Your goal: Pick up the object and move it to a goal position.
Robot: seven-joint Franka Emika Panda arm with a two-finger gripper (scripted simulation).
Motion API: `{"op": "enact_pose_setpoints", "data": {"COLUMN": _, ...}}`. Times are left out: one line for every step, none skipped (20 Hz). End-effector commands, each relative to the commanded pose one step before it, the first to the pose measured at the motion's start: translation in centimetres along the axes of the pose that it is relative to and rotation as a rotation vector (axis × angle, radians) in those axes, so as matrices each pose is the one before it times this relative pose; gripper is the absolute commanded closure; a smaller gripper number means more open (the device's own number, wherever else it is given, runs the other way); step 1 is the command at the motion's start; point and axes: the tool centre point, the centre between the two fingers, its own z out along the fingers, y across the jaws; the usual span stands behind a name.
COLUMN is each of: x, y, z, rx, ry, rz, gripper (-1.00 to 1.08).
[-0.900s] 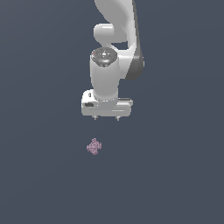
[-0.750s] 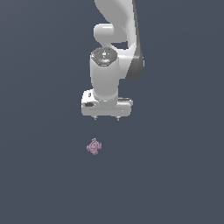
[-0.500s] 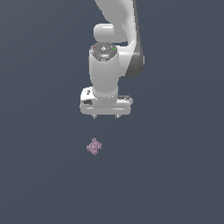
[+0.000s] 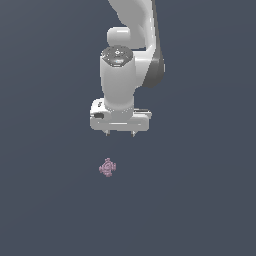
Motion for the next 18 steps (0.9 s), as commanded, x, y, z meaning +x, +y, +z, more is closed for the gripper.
{"op": "enact_pose_setpoints", "data": {"x": 0.292, "y": 0.195, "z": 0.344, "rx": 0.00131, "ry": -0.00115, "rz": 0.02007, "gripper": -0.92}}
{"op": "enact_pose_setpoints", "data": {"x": 0.186, "y": 0.105, "z": 0.202, "rx": 0.00086, "ry": -0.00047, "rz": 0.01210, "gripper": -0.92}}
{"op": "enact_pose_setpoints", "data": {"x": 0.212, "y": 0.119, "z": 0.232, "rx": 0.00095, "ry": -0.00052, "rz": 0.01384, "gripper": -0.92}}
{"op": "enact_pose_setpoints", "data": {"x": 0.240, "y": 0.133, "z": 0.261, "rx": 0.00102, "ry": -0.00055, "rz": 0.01564, "gripper": -0.92}}
{"op": "enact_pose_setpoints", "data": {"x": 0.267, "y": 0.146, "z": 0.291, "rx": 0.00108, "ry": -0.00059, "rz": 0.01739, "gripper": -0.92}}
{"op": "enact_pose_setpoints", "data": {"x": 0.294, "y": 0.157, "z": 0.326, "rx": 0.00114, "ry": -0.00066, "rz": 0.01914, "gripper": -0.92}}
{"op": "enact_pose_setpoints", "data": {"x": 0.321, "y": 0.168, "z": 0.362, "rx": 0.00119, "ry": -0.00074, "rz": 0.02093, "gripper": -0.92}}
{"op": "enact_pose_setpoints", "data": {"x": 0.347, "y": 0.178, "z": 0.398, "rx": 0.00121, "ry": -0.00080, "rz": 0.02272, "gripper": -0.92}}
{"op": "enact_pose_setpoints", "data": {"x": 0.374, "y": 0.188, "z": 0.436, "rx": 0.00122, "ry": -0.00085, "rz": 0.02453, "gripper": -0.92}}
{"op": "enact_pose_setpoints", "data": {"x": 0.401, "y": 0.195, "z": 0.475, "rx": 0.00122, "ry": -0.00091, "rz": 0.02633, "gripper": -0.92}}
{"op": "enact_pose_setpoints", "data": {"x": 0.427, "y": 0.203, "z": 0.516, "rx": 0.00119, "ry": -0.00096, "rz": 0.02814, "gripper": -0.92}}
{"op": "enact_pose_setpoints", "data": {"x": 0.452, "y": 0.208, "z": 0.558, "rx": 0.00115, "ry": -0.00100, "rz": 0.02991, "gripper": -0.92}}
{"op": "enact_pose_setpoints", "data": {"x": 0.476, "y": 0.212, "z": 0.601, "rx": 0.00109, "ry": -0.00103, "rz": 0.03168, "gripper": -0.92}}
{"op": "enact_pose_setpoints", "data": {"x": 0.482, "y": 0.208, "z": 0.624, "rx": 0.00097, "ry": -0.00102, "rz": 0.03228, "gripper": -0.92}}
{"op": "enact_pose_setpoints", "data": {"x": 0.452, "y": 0.188, "z": 0.598, "rx": 0.00080, "ry": -0.00093, "rz": 0.03043, "gripper": -0.92}}
{"op": "enact_pose_setpoints", "data": {"x": 0.420, "y": 0.168, "z": 0.569, "rx": 0.00064, "ry": -0.00083, "rz": 0.02849, "gripper": -0.92}}
{"op": "enact_pose_setpoints", "data": {"x": 0.389, "y": 0.151, "z": 0.539, "rx": 0.00052, "ry": -0.00074, "rz": 0.02657, "gripper": -0.92}}
{"op": "enact_pose_setpoints", "data": {"x": 0.358, "y": 0.135, "z": 0.507, "rx": 0.00041, "ry": -0.00066, "rz": 0.02466, "gripper": -0.92}}
